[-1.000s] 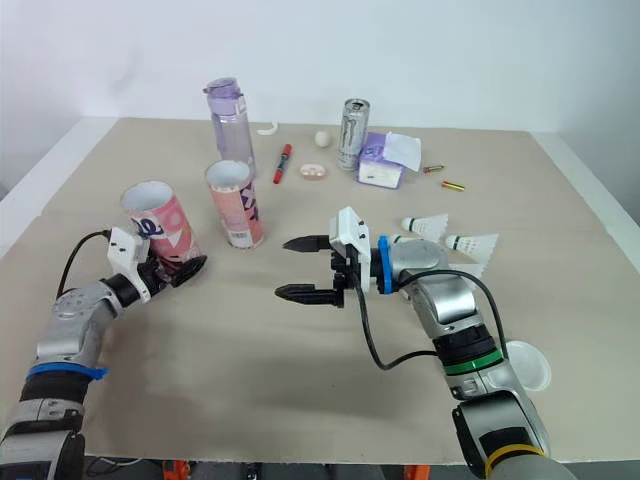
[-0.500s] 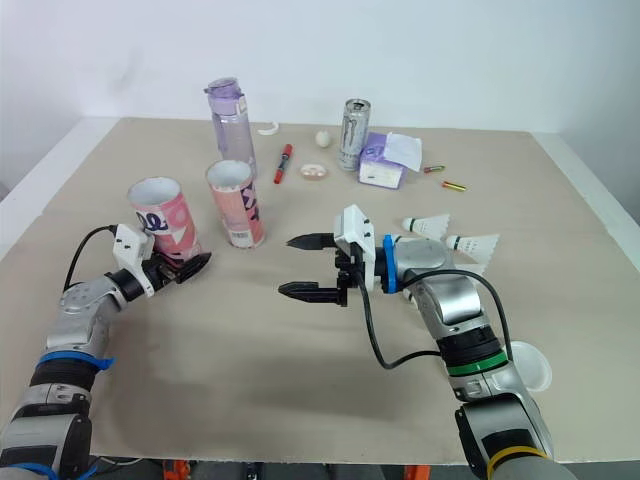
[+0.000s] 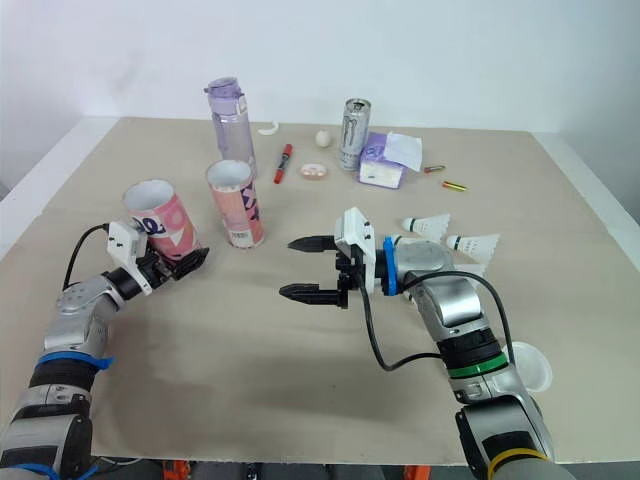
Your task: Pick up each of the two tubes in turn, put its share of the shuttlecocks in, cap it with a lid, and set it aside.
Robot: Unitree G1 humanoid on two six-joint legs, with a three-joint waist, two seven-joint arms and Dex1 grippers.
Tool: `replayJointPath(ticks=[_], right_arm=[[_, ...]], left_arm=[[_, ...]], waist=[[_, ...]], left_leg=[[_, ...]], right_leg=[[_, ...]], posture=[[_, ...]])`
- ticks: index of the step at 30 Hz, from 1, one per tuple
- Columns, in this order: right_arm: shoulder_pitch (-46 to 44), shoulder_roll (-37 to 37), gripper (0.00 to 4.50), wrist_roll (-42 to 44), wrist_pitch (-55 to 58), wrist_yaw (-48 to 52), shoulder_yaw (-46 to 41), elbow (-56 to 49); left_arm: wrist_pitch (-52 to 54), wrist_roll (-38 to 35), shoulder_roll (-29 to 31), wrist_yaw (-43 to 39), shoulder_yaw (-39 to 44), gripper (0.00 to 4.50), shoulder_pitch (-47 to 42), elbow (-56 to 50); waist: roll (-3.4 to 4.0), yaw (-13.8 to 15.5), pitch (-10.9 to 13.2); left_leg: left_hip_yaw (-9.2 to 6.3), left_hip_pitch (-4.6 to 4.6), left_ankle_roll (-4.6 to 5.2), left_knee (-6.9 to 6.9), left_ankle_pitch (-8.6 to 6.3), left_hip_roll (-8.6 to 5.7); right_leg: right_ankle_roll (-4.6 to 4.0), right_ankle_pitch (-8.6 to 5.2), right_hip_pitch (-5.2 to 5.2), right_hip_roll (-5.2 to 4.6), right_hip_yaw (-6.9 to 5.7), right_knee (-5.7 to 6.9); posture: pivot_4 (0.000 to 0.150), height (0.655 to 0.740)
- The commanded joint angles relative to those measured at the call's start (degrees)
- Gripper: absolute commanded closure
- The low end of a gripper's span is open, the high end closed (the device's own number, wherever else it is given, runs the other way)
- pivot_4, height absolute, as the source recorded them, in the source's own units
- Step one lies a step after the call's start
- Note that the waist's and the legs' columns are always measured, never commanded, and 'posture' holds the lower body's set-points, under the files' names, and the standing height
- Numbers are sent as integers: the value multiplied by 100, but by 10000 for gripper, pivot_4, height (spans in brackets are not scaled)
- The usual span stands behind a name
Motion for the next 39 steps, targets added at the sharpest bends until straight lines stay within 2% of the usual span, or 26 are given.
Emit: replayJointPath(ticks=[1,5,6,7,9,19,28,33,39], right_arm=[[-19,-44,407,58,-15,-23,-177,-253],[-8,-55,407,64,-1,-20,-181,-266],[-7,-59,0,64,3,-19,-182,-270],[-6,-62,0,64,6,-18,-182,-271],[0,-68,0,67,17,-21,-183,-285],[100,-51,0,156,111,-106,-261,-419],[456,-45,0,500,177,-276,-577,-915],[738,-114,0,727,183,-317,-791,-1355],[1520,-535,0,913,426,-695,-1265,-2189]], left_arm=[[-170,-50,-13,-52,68,0,52,-208],[-314,-14,-48,-46,52,0,70,-173],[-363,-8,-54,-38,57,5382,65,-160],[-406,4,-59,-20,61,7065,57,-143],[-454,10,-70,15,78,13496,54,-128],[-508,54,31,147,109,13496,244,-442],[28,148,331,-4,-297,13496,1157,-2250],[631,313,693,-305,-824,13496,1467,-3263],[1899,701,1270,-804,-1872,13496,1014,-4251]], waist=[[0,0,0],[0,0,0],[0,0,0],[0,0,0],[0,0,0],[0,0,0],[0,-1,0],[0,1,0],[0,11,0]], left_leg=[[0,0,0,0,0,0],[0,0,0,0,0,0],[0,-1,0,0,0,0],[0,-1,0,0,0,0],[0,-2,0,0,0,0],[-1,-3,0,0,0,1],[0,-8,0,-2,0,1],[0,-5,0,1,0,4],[-4,-11,-1,1,0,-7]], right_leg=[[0,0,0,0,0,0],[0,0,0,0,0,0],[0,0,0,0,0,0],[0,0,0,0,0,0],[0,0,-1,0,0,0],[0,0,-3,0,0,0],[0,-1,-6,-3,0,-1],[0,1,-5,-2,0,0],[9,-10,-5,-4,6,0]], posture=[[1500,7400],[1500,7400],[1500,7400],[1500,7400],[1500,7400],[1500,7400],[1500,7400],[1500,7400],[1500,7400]])
